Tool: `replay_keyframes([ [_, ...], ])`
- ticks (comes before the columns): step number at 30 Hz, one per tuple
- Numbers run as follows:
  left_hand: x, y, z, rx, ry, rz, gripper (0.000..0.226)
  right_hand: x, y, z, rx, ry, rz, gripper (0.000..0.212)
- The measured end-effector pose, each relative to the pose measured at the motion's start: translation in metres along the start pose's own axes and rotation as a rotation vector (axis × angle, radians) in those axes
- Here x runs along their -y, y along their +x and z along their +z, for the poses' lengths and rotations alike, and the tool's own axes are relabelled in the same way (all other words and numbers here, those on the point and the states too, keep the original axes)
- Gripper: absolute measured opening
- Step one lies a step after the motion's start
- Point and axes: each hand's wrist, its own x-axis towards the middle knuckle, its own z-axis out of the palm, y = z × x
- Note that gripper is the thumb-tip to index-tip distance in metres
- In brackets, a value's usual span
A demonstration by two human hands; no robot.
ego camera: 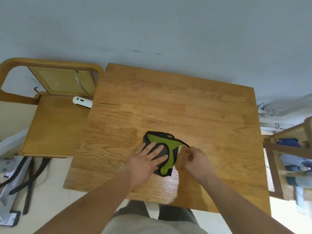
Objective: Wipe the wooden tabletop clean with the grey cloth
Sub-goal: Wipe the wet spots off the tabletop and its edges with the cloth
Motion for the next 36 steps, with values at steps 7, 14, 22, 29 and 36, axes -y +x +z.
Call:
replay_keyframes([
  [7,-0.036,0.093,-0.024,-0.039,-0.192,-0.441,0.068,-0.045,0.035,-0.054,-0.070,-0.063,0.041,0.042],
  [14,-0.076,0.146,-0.027,-0.057,0.071,0.341,0.061,-0.069,0.079,-0.099,-0.088,-0.002,0.024,0.036],
  [22,-0.010,0.231,-0.078,-0.103,-0.219,-0.461,0.058,-0.059,0.144,-0.131,-0.066,-0.007,-0.107,0.040],
  [29,-0.039,0.252,-0.069,-0.015,0.002,0.084,0.060,-0.043,0.195,-0.155,-0.033,-0.112,-0.130,0.043],
  [36,0.039,0.308,-0.126,-0.044,-0.171,-0.358,0.056,-0.020,0.202,-0.154,-0.006,-0.122,-0.133,0.053],
])
